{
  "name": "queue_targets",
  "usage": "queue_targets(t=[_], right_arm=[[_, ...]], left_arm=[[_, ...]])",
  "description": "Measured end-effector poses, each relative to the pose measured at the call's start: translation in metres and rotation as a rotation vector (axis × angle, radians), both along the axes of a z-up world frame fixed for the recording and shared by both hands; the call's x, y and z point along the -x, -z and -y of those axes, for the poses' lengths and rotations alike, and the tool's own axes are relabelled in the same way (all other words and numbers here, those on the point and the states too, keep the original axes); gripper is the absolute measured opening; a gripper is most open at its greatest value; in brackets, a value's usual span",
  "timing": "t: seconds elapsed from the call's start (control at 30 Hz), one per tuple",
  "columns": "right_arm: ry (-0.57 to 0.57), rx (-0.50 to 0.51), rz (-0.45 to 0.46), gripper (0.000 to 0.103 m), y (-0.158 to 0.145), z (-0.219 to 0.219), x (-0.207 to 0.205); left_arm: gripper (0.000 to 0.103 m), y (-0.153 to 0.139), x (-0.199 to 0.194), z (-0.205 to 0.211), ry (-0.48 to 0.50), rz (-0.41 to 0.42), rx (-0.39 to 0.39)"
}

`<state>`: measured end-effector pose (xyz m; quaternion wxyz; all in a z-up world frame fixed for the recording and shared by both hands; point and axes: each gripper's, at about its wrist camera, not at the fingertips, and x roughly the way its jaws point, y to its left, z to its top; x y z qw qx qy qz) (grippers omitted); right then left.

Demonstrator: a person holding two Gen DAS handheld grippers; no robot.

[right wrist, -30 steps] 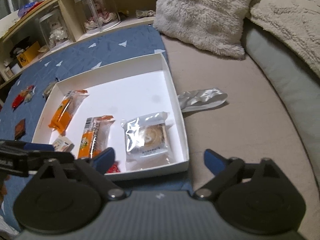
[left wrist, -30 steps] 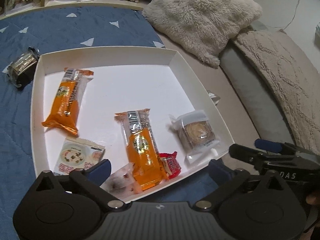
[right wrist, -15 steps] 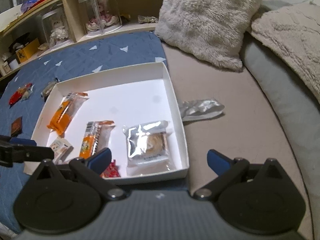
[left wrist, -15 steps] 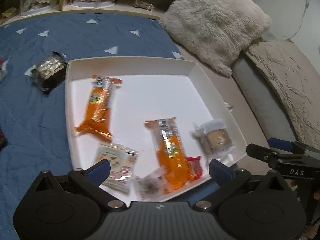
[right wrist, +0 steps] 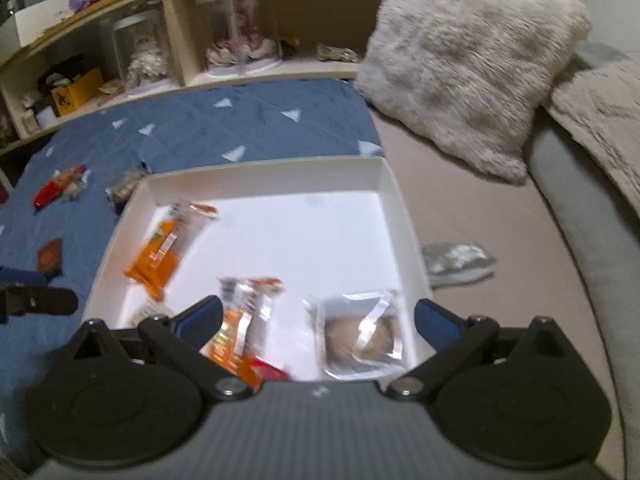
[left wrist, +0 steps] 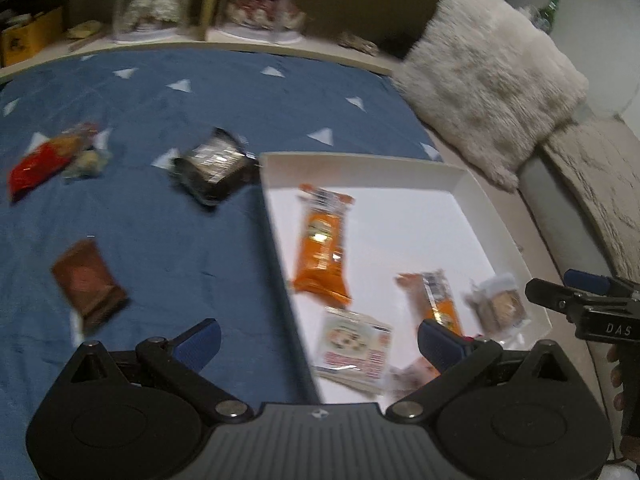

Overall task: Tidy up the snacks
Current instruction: 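Withdraw both open tools from the tray toward the remaining snacks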

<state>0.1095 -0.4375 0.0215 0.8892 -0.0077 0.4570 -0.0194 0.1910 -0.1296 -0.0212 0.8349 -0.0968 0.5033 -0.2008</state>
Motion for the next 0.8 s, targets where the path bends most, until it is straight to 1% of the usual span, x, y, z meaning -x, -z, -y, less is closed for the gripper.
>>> queue_targets(t=[0.4, 0.5, 0.63, 0.73, 0.8], right_arm=[[-0.087, -0.066, 0.045, 0.103, -0.002, -0.07, -0.031], [-0.118, -0.074, 0.055, 0.103, 0.0, -0.091, -0.039], [-0.159, -0.099, 0.059, 0.103, 0.005, -0.119, -0.049], [-0.195, -0.109, 0.058, 0.103, 0.009, -0.138, -0.056], [-0.221, -0.11, 0.062, 0.103, 0.013, -0.15, -0.062]], left_arm=[[0.103, -0.004, -0.006, -0.08, -0.096, 0.017, -0.055], [0.103, -0.002, -0.007, -0.101, -0.139, 0.013, -0.063], [0.103, 0.002, -0.011, -0.127, -0.18, 0.011, -0.049], [0.103, 0.007, -0.016, -0.143, -0.212, 0.022, -0.07], [0.103, 0.012, -0.021, -0.151, -0.229, 0.024, -0.069]])
